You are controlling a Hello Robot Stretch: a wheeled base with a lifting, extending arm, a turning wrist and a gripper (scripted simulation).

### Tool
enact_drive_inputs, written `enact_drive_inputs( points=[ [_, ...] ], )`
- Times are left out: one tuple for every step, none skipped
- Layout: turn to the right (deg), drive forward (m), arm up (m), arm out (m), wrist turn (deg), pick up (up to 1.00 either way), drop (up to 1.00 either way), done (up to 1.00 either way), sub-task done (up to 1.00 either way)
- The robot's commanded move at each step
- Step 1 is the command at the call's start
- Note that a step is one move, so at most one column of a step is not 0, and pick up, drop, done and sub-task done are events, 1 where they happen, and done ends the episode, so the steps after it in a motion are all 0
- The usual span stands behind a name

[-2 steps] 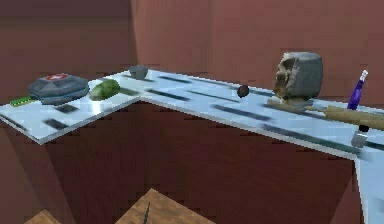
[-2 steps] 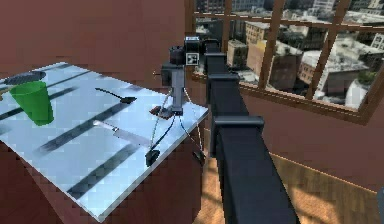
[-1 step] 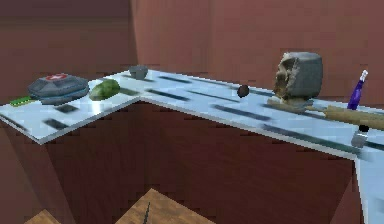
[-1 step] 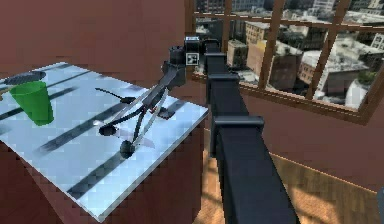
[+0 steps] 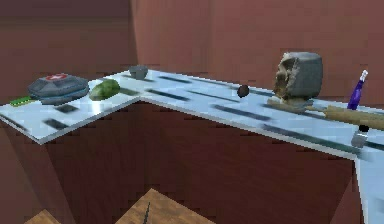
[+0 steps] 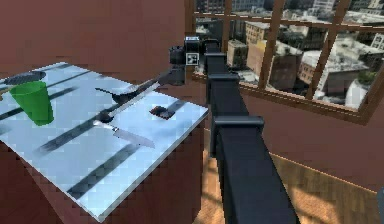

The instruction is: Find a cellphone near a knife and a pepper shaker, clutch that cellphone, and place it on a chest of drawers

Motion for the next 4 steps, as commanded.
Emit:
enact_drive_inputs(
  points=[
    [0.0, 0.0, 0.0, 0.0, 45.0, 0.0, 0.0, 0.0, 0.0],
    [0.0, 0.0, 0.0, 0.0, 24.0, 0.0, 0.0, 0.0, 0.0],
    [0.0, 0.0, -0.16, 0.0, 0.0, 0.0, 0.0, 0.0, 0.0],
    [0.0, 0.0, 0.0, 0.0, 0.0, 1.0, 0.0, 0.0, 0.0]
  ],
)
